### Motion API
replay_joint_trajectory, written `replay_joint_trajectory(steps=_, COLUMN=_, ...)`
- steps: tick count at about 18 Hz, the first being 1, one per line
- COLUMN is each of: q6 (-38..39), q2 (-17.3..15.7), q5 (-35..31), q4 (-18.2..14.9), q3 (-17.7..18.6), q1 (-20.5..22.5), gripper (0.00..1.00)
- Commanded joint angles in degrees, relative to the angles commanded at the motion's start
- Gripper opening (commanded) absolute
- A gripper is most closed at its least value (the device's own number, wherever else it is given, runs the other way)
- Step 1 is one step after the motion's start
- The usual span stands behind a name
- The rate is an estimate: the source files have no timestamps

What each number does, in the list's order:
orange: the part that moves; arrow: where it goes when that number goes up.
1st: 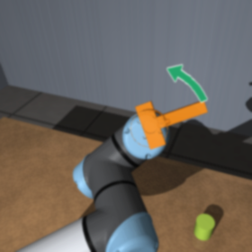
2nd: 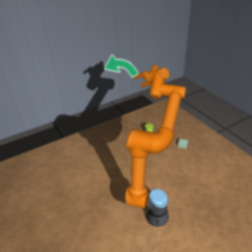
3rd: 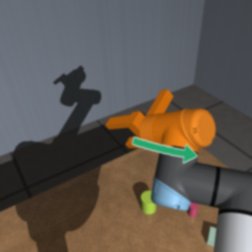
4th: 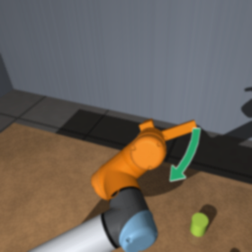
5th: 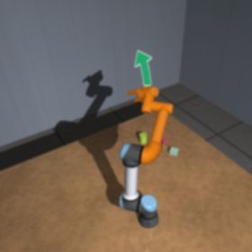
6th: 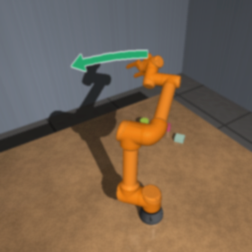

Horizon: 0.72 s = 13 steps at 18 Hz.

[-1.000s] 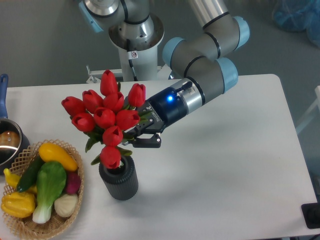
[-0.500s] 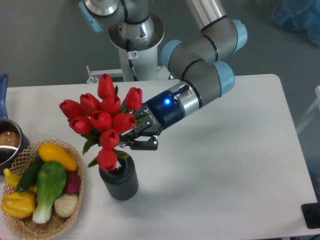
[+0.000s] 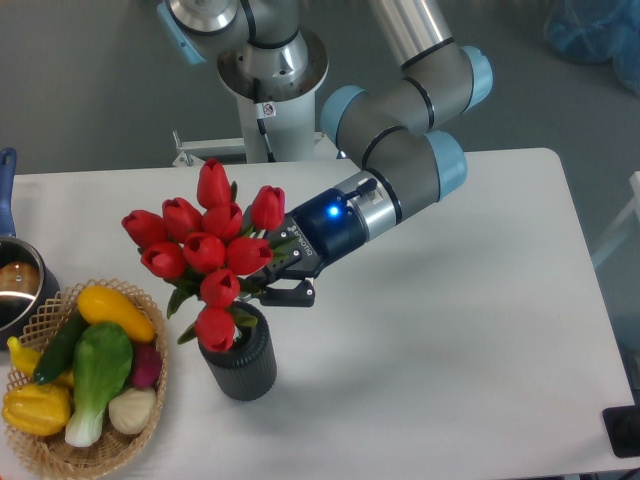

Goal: Insert the flowers into the vase
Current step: 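Lower the tulip stems into the black vase opening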

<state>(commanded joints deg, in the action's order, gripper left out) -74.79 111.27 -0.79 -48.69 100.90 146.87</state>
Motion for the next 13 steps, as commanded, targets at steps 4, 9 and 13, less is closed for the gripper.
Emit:
replay_joint_trajectory(steps=4, q6=-2.3, q2=1.0, q5=0.0, q4=0.0, q3=1.1, q1=-0.1, gripper=0.12)
replay_joint_trajectory(steps=9, q6=-3.3, q2=1.7, q5=0.0, q4=0.1, q3=1.4, q1=0.1, gripper=0.12)
replay_joint_trajectory(steps=13, q6=-3.9, q2=2.6, q5=-0.2, q4=0.2, q3=1.8, q1=0.3, gripper=0.12)
